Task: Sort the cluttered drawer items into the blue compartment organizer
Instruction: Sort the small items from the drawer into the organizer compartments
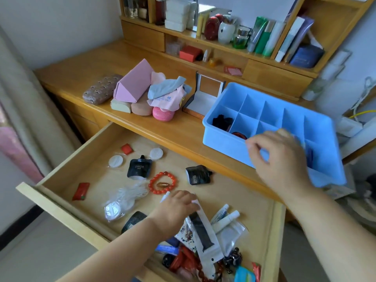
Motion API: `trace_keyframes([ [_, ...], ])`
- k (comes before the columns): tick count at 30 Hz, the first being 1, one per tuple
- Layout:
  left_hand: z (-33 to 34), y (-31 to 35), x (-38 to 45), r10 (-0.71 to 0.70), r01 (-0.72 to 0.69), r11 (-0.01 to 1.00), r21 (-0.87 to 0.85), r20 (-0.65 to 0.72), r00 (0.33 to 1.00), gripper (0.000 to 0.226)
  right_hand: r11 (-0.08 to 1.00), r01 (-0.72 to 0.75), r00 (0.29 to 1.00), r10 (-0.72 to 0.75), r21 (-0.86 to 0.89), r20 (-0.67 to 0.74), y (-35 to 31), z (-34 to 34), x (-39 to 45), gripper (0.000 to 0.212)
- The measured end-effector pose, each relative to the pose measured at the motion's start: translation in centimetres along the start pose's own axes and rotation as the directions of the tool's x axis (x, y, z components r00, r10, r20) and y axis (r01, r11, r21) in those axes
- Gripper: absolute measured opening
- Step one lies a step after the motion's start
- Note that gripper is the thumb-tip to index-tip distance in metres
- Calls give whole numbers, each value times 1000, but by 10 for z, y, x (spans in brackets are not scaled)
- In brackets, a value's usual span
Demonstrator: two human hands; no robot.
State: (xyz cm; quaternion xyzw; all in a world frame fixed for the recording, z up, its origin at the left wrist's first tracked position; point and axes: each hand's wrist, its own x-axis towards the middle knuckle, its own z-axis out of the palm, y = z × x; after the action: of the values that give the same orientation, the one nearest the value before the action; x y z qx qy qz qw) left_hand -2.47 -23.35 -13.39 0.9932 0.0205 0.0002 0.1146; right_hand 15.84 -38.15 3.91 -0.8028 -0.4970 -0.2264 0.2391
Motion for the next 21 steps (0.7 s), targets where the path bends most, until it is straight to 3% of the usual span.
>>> trace_keyframes([
  [2, 8, 5, 13, 48, -75, 989, 128, 201, 978, 60, 987, 6, 991, -28, 163, 131, -18, 11, -31, 21],
  [4, 13, 5, 23, 29, -78, 980, 182, 256, 966, 55, 962, -129, 945, 45, 242, 325, -27, 26, -65, 18],
  [6, 13, 6, 30, 13, -55, 980, 192, 210, 978, 50, 910, -363, 828, 215, 202, 518, -31, 42, -93, 15],
  [8, 8, 9, 31, -22, 8, 990, 139, 98, 995, 49, 811, -570, 663, 360, 130, 657, -34, 52, -112, 27],
  [12, -13, 23, 20, -129, 100, 976, -194, -141, 982, 36, 660, -743, 494, 425, 115, 758, -34, 55, -123, 52],
  [14, -25, 31, 10, -219, 128, 918, -375, -209, 953, 29, 492, -850, 413, 404, 187, 816, -32, 47, -116, 52],
  [17, -39, 45, 1, -384, 172, 795, -581, -263, 885, 23, 54, -930, 360, 342, 365, 868, -31, 38, -106, 47],
  [21, -56, 70, 2, -485, 152, 464, -873, -106, 868, 34, -148, -884, 380, 325, 443, 866, -34, 37, -100, 47],
])
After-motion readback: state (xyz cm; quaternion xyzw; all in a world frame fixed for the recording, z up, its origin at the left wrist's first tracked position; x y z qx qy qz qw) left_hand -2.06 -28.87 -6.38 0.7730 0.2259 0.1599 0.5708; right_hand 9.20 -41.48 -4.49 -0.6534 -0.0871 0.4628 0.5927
